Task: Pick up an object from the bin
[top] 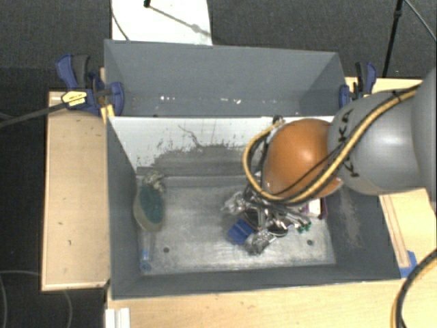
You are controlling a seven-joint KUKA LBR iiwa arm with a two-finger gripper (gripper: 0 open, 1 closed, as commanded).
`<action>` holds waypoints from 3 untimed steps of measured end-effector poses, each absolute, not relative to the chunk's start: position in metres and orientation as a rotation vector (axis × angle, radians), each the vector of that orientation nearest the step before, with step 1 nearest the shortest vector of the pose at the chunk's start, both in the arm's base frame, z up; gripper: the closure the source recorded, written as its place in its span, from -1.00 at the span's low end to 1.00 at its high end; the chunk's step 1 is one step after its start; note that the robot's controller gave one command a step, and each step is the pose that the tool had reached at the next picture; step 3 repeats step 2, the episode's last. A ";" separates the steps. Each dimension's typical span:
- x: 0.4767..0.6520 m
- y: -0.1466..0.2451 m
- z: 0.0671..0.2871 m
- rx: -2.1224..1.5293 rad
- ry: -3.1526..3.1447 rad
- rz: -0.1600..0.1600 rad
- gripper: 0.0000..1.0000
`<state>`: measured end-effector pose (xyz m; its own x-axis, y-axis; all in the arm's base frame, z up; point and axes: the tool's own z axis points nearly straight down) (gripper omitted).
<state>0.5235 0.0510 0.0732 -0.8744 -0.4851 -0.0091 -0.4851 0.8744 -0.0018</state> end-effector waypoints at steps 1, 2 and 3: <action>0.524 0.052 0.076 -0.774 3.032 0.002 1.00; 0.535 0.052 0.276 -1.209 2.888 -0.004 1.00; 0.535 0.052 0.276 -1.209 2.888 -0.004 1.00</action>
Offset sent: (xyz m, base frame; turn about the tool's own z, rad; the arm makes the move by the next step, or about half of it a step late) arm 0.0000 0.0000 0.0000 0.0000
